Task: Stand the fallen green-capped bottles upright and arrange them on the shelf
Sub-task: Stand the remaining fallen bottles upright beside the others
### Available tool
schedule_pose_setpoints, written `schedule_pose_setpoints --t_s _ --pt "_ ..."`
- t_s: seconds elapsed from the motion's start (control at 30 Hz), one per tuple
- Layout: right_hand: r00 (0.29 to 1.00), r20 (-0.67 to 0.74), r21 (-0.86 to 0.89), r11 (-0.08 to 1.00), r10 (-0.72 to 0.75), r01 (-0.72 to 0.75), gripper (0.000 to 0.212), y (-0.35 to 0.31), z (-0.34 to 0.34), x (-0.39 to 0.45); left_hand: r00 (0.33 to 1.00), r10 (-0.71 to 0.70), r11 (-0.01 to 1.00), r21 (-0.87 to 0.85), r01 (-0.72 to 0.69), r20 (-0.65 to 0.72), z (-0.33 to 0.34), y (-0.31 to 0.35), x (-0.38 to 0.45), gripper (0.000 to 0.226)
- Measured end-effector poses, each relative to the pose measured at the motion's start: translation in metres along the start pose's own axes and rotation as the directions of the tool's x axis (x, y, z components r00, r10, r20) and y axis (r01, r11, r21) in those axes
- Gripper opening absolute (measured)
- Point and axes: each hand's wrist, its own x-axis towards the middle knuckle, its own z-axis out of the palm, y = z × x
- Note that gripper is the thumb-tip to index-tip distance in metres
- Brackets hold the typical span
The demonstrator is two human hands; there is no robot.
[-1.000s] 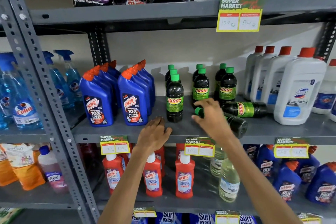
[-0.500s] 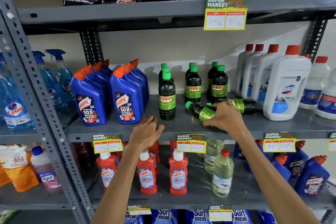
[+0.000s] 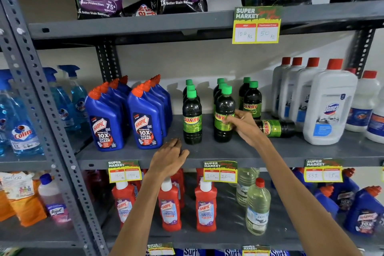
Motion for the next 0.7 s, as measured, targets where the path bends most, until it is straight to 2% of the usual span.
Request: schedule_pose_setpoints --t_s 0.13,0.23,0.3,0.37,0.4,0.5,0.57,0.7 --pt "0.998 0.056 -0.033 0.999 0.022 -0.020 0.043 0.009 -0.006 0.006 1.000 0.004 1.000 0.009 -0.004 -0.006 0.003 -0.002 0.002 0.064" --pt "0.991 0.130 -0.047 0.998 0.041 -0.036 0.048 0.008 -0.012 0.012 0.999 0.035 0.997 0.074 -0.034 -0.008 0.008 -0.007 0.006 0.082" --pt "0.991 0.136 -0.035 0.999 0.017 -0.013 0.065 0.002 -0.014 0.017 0.998 0.062 0.990 0.125 -0.062 0.004 0.012 -0.011 0.009 0.088" --pt "0.998 0.050 -0.068 0.997 -0.029 0.033 0.090 -0.007 -0.011 0.022 0.999 0.044 0.993 0.107 -0.044 0.000 0.013 -0.012 0.010 0.084" --pt "0.998 -0.003 -0.124 0.990 -0.061 0.060 0.094 -0.012 -0.008 0.025 0.999 0.034 0.996 0.080 -0.033 -0.003 0.012 -0.012 0.009 0.081" --pt "0.983 -0.104 -0.301 0.947 -0.149 0.111 0.078 -0.020 0.002 0.032 1.000 0.010 1.000 0.012 -0.010 -0.016 0.010 -0.008 0.008 0.068" --pt "0.980 -0.117 -0.269 0.955 -0.163 0.127 0.064 -0.020 0.001 0.036 0.999 0.002 1.000 -0.013 -0.002 -0.033 0.010 -0.007 0.009 0.061" --pt "0.987 -0.052 -0.125 0.982 -0.149 0.142 0.036 -0.016 -0.012 0.041 1.000 -0.004 1.000 -0.030 0.003 -0.030 0.009 -0.005 0.007 0.060"
